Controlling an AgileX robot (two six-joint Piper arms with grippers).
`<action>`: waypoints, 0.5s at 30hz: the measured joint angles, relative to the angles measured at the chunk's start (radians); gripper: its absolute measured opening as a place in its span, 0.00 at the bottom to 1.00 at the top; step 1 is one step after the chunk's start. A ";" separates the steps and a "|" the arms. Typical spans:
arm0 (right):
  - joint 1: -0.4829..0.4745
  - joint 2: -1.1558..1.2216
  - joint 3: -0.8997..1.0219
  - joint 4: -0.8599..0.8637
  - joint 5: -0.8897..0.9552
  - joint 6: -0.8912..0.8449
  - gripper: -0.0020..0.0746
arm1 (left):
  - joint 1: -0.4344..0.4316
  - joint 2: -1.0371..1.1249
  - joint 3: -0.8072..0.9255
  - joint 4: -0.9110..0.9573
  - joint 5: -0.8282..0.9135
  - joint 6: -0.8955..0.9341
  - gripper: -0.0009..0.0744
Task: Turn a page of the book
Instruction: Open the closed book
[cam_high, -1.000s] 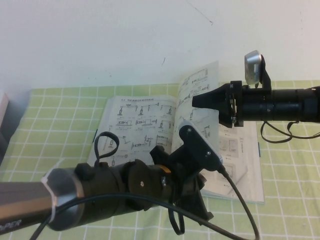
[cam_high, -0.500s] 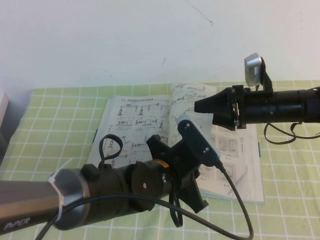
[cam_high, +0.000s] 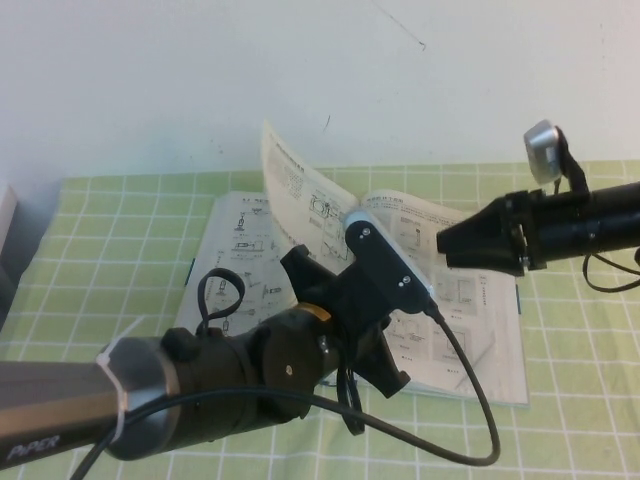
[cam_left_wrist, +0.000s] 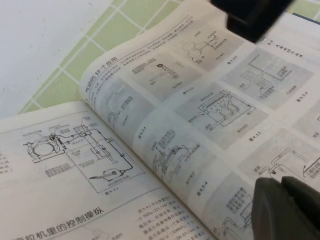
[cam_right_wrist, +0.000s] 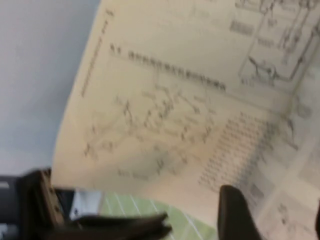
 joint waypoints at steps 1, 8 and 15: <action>0.008 -0.002 0.000 -0.052 0.000 0.002 0.45 | 0.000 0.000 0.000 -0.010 -0.005 0.000 0.01; 0.155 -0.004 0.000 -0.423 -0.158 0.051 0.07 | 0.086 0.000 0.000 -0.346 0.007 0.025 0.01; 0.197 -0.005 0.000 -0.485 -0.242 0.060 0.03 | 0.247 0.008 0.000 -0.549 0.174 0.108 0.01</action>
